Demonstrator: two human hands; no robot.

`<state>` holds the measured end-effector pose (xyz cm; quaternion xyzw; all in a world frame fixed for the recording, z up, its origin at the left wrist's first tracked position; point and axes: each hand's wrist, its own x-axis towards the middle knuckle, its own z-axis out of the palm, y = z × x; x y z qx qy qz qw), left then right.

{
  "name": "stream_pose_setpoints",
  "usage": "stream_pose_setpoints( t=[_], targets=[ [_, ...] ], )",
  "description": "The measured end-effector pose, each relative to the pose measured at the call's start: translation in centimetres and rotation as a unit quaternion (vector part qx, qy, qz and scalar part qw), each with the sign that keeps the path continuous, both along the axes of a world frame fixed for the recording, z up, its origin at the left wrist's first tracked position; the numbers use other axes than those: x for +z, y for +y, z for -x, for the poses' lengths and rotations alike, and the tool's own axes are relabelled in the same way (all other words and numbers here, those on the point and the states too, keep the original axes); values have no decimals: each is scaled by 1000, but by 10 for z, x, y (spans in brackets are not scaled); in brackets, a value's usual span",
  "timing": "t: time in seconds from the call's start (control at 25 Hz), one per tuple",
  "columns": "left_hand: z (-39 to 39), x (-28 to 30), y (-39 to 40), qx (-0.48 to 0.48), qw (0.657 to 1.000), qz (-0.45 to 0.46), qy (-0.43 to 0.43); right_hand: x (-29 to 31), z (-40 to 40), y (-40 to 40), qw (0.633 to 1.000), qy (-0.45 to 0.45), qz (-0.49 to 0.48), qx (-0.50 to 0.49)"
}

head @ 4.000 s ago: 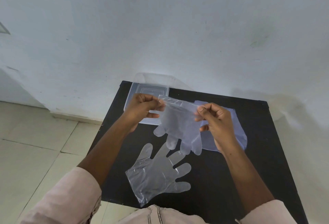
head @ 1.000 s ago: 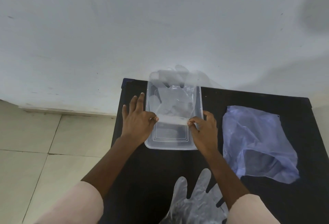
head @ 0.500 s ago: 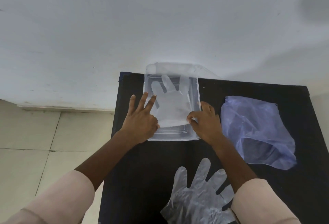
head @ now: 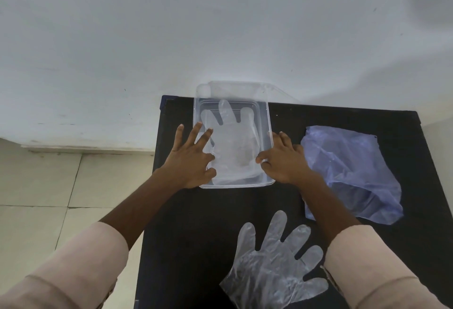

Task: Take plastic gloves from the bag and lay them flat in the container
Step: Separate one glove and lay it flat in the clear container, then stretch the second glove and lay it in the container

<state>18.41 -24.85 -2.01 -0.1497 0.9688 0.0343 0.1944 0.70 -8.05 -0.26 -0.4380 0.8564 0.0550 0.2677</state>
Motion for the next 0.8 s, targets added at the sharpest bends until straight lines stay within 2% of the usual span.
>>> stream_pose_setpoints(
  t=[0.12,0.2,0.32,0.36,0.44,0.52,0.6,0.68,0.8],
  targets=[
    [-1,2,-2,6,1000,-4,-20,0,-1,1,997,-56,27,-41],
    [0,9,-1,32,999,-31,-8,3,-2,5,986,-101,100,-90],
    [6,22,8,88,981,-124,116,20,-7,16,950,-143,234,-147],
    [9,29,13,117,959,-183,181,28,-10,19,940,-136,268,-162],
    [14,47,28,198,879,-329,282,44,-15,30,915,-128,325,-201],
    [18,68,49,264,803,-427,321,57,-21,47,877,-190,367,-245],
    [18,83,76,303,755,-490,314,66,-31,68,831,-273,392,-285],
    [12,90,104,320,733,-530,283,70,-42,90,802,-309,400,-317],
    [-5,88,145,322,741,-541,233,66,-67,125,784,-326,397,-347]
  ],
)
